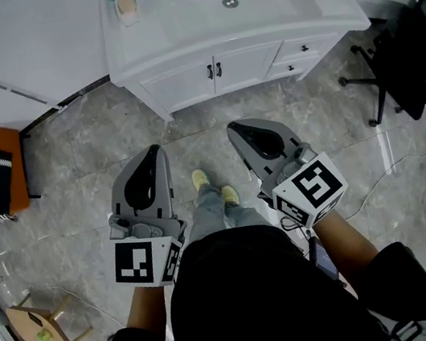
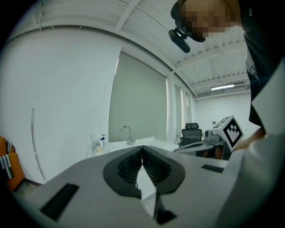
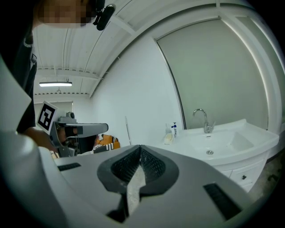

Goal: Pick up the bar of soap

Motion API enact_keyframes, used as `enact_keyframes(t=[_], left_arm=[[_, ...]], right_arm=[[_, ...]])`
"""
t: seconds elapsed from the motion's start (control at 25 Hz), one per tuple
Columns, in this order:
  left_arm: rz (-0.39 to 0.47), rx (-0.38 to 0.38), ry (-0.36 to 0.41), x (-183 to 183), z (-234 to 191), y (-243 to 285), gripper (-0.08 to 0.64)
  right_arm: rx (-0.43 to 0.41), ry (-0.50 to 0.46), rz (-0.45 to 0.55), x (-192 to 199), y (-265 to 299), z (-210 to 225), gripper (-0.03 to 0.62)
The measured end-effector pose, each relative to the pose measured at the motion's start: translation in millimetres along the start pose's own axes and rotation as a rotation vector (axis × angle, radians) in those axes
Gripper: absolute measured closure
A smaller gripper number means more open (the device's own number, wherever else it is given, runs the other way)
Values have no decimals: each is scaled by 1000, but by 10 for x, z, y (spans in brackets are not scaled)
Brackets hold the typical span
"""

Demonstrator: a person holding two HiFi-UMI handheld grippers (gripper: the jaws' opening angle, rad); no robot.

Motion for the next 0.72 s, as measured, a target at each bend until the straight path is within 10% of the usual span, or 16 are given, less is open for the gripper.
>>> enact_keyframes(t=[0.72], left_arm=[[61, 10, -30, -96, -1195, 197, 549]], right_arm=[[7, -85, -27, -319, 1192, -170, 586]])
Point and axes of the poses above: the fingertips, and each gripper's own axes: y forward along the fingers, z to its right, x out of its underside, the point moved 3 cm from there along -y, backward along the fingers, and after that the axes turned 13 degrees about x, right-handed, at the moved point
